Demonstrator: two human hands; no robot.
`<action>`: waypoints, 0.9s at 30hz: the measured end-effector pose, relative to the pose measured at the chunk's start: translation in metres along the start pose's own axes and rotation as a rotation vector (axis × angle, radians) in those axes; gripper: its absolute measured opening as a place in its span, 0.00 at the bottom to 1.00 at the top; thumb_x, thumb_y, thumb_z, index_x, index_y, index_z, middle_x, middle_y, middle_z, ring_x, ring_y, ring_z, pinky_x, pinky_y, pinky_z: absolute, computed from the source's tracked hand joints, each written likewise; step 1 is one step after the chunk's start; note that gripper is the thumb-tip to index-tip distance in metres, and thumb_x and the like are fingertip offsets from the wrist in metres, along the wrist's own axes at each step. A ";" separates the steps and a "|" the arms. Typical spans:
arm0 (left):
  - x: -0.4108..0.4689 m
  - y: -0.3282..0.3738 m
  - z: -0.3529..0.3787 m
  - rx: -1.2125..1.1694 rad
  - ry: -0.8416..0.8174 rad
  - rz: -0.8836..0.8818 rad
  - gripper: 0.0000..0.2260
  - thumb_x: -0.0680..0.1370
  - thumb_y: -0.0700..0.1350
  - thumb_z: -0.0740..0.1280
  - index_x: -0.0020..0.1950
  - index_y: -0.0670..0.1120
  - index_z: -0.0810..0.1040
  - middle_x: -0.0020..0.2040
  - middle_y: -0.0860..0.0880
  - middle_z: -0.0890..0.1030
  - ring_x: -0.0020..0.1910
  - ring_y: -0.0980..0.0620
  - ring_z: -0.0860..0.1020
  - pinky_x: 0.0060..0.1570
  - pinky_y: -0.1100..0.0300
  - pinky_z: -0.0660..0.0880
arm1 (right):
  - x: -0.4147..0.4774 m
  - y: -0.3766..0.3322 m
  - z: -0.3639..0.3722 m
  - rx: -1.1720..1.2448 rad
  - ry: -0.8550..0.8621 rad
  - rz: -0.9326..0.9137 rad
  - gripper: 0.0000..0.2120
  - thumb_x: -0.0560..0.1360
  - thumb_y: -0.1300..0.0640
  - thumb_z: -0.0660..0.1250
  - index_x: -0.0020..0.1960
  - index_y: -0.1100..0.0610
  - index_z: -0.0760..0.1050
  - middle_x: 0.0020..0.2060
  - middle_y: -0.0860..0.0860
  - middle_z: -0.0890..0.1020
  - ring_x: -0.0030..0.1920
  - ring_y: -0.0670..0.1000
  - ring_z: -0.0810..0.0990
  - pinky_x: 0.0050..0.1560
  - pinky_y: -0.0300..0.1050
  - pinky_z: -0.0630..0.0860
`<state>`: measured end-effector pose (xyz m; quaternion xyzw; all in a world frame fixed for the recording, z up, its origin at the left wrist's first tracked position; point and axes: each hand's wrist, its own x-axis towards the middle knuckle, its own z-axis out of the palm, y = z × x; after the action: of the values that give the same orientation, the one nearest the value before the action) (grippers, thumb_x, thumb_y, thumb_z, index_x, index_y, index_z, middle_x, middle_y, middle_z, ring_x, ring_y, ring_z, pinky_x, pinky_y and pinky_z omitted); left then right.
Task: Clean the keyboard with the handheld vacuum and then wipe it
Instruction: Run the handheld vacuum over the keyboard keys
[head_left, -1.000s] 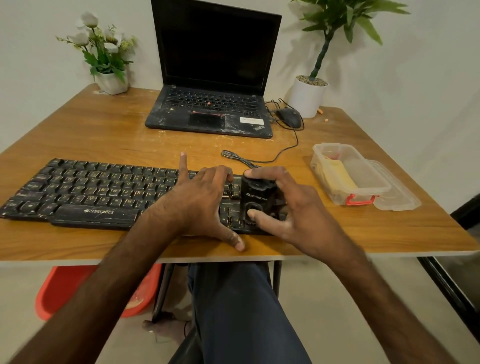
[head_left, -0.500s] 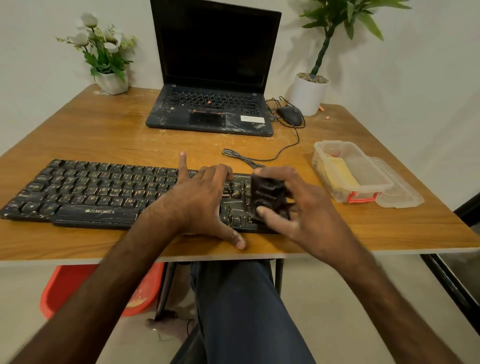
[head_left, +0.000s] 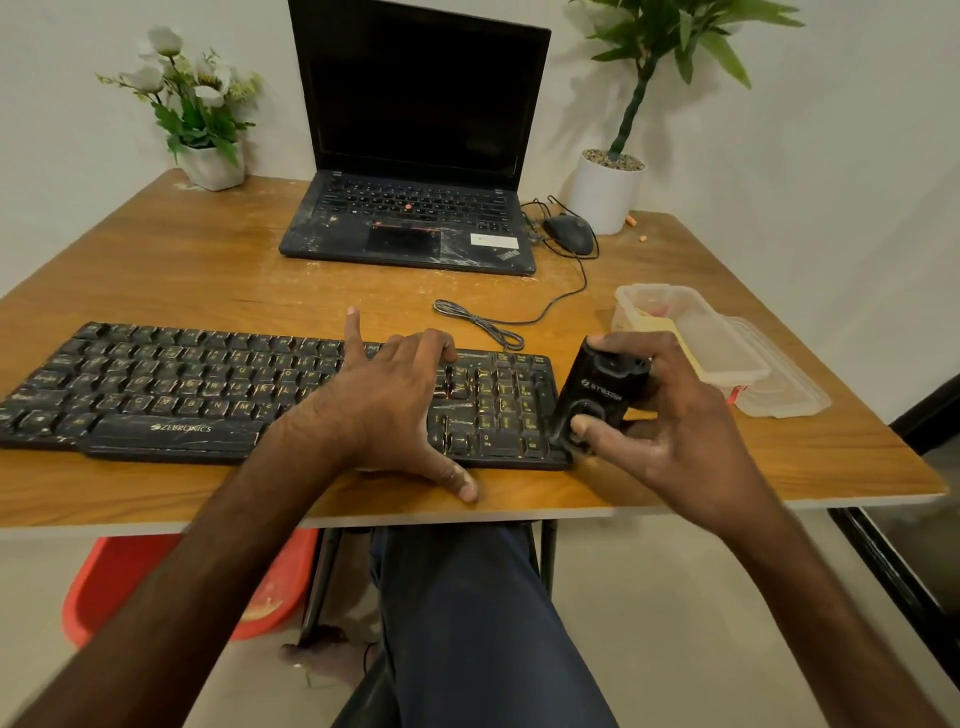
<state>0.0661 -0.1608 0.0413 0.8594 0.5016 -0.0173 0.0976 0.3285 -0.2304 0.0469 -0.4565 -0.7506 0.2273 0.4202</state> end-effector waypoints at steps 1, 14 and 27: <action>-0.001 0.000 0.000 -0.004 -0.002 -0.002 0.59 0.54 0.80 0.67 0.74 0.49 0.51 0.77 0.48 0.62 0.78 0.49 0.57 0.70 0.31 0.30 | -0.002 -0.001 0.003 0.039 -0.035 -0.016 0.29 0.71 0.62 0.76 0.64 0.43 0.68 0.56 0.40 0.76 0.56 0.46 0.81 0.42 0.41 0.82; -0.001 0.002 0.000 -0.017 -0.020 -0.015 0.59 0.55 0.79 0.69 0.74 0.49 0.51 0.77 0.49 0.61 0.79 0.49 0.56 0.70 0.31 0.29 | 0.027 -0.004 0.019 0.027 -0.157 -0.063 0.28 0.73 0.59 0.74 0.66 0.41 0.67 0.56 0.37 0.75 0.57 0.43 0.79 0.43 0.40 0.82; 0.000 0.001 0.002 -0.017 -0.008 -0.007 0.59 0.54 0.80 0.67 0.73 0.49 0.51 0.77 0.49 0.62 0.79 0.49 0.57 0.71 0.31 0.30 | 0.061 -0.003 0.021 -0.123 -0.239 -0.120 0.27 0.74 0.58 0.73 0.67 0.45 0.66 0.56 0.42 0.76 0.55 0.47 0.81 0.44 0.45 0.83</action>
<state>0.0670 -0.1615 0.0390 0.8567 0.5043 -0.0167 0.1068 0.2956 -0.1773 0.0632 -0.4055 -0.8337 0.2079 0.3119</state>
